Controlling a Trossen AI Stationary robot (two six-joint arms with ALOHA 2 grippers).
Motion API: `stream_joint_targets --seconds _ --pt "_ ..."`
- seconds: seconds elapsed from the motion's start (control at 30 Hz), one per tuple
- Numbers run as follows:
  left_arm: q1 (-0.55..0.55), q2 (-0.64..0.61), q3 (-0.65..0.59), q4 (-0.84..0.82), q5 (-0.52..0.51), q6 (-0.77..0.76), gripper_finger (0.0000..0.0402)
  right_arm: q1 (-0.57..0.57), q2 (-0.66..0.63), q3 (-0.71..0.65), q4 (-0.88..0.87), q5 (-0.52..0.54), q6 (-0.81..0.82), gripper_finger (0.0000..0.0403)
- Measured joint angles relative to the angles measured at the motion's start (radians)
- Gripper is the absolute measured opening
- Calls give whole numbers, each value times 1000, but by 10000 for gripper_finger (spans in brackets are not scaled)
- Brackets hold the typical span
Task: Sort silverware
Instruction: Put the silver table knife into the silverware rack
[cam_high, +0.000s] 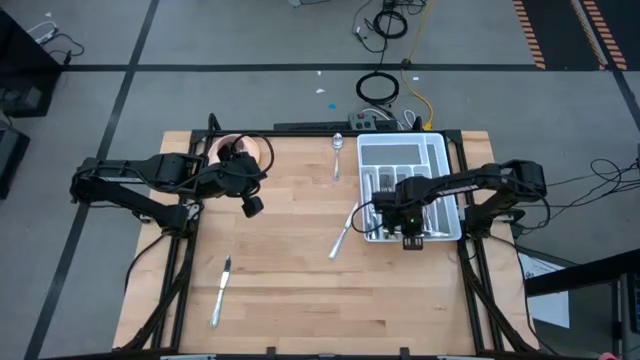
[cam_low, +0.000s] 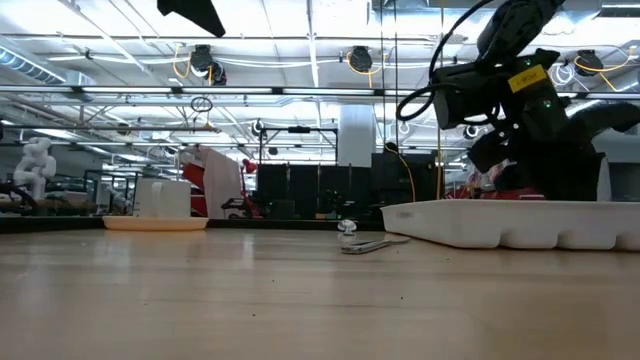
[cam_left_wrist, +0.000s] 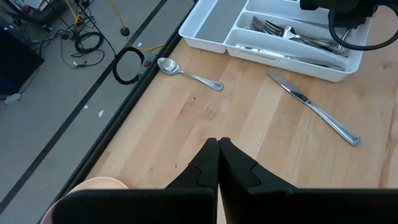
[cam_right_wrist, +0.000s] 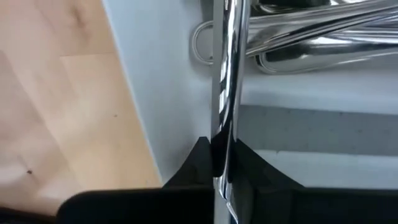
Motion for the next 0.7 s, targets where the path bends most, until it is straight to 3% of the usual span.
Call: stream_joint_targets --seconds 0.13,0.27,0.43,0.6,0.7 --pt "0 0 0 0 0 0 4 0 0 62 -81 14 -26 2" --pt "0 0 0 0 0 0 4 0 -1 173 -164 93 -86 1" --pt "0 0 0 0 -8 0 5 0 -2 346 -205 309 -220 1" --pt "0 0 0 0 -21 -2 5 7 -2 464 -181 599 -578 0" --pt "0 0 0 0 -21 -2 5 8 -2 478 -170 659 -901 0"
